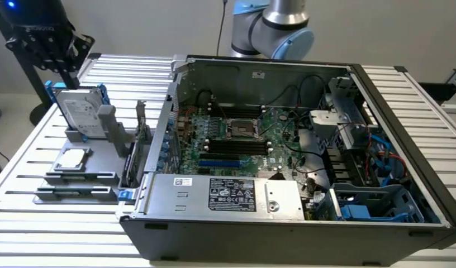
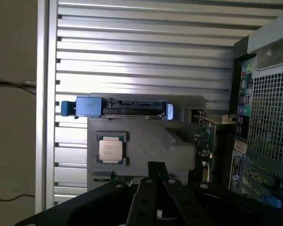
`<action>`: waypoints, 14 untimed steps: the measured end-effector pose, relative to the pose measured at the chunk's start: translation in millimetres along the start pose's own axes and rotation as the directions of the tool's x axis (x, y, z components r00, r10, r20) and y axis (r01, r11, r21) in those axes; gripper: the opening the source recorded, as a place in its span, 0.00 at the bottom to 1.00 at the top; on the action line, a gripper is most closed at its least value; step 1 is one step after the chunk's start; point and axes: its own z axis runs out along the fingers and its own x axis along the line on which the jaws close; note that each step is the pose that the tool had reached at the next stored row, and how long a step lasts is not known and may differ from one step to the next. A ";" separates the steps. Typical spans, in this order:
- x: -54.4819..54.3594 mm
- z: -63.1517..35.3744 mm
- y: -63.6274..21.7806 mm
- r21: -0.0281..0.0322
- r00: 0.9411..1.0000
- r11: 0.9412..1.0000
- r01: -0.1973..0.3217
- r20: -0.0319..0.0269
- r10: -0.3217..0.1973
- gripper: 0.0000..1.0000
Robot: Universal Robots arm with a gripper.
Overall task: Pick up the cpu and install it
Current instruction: 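Reach for the cpu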
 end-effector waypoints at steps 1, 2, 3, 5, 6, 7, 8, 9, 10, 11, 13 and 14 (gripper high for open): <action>4.5 0.6 0.6 0.001 1.000 1.000 0.000 0.000 0.000 0.11; 9.0 1.3 1.3 0.002 1.000 1.000 0.000 -0.001 0.000 0.11; 13.6 1.9 2.0 0.003 1.000 1.000 0.000 -0.001 0.000 0.11; 22.5 3.3 3.2 0.005 1.000 1.000 0.000 -0.002 0.000 0.11; 27.0 3.9 3.9 0.005 1.000 1.000 0.000 -0.002 0.000 0.11; 31.6 4.6 4.5 0.006 1.000 1.000 0.000 -0.003 0.000 0.11; 36.1 5.2 5.1 0.007 1.000 1.000 0.000 -0.003 0.000 0.11; 40.6 6.0 5.5 0.008 1.000 1.000 0.000 -0.004 0.000 0.11; 45.4 7.0 6.0 0.008 1.000 1.000 0.000 -0.004 0.000 0.11; 49.8 8.0 6.4 0.009 1.000 1.000 0.000 -0.004 0.000 0.11; 55.3 9.5 6.7 0.010 1.000 1.000 0.000 -0.006 0.000 0.11; 55.2 9.5 6.7 0.010 1.000 1.000 0.000 -0.007 0.000 0.11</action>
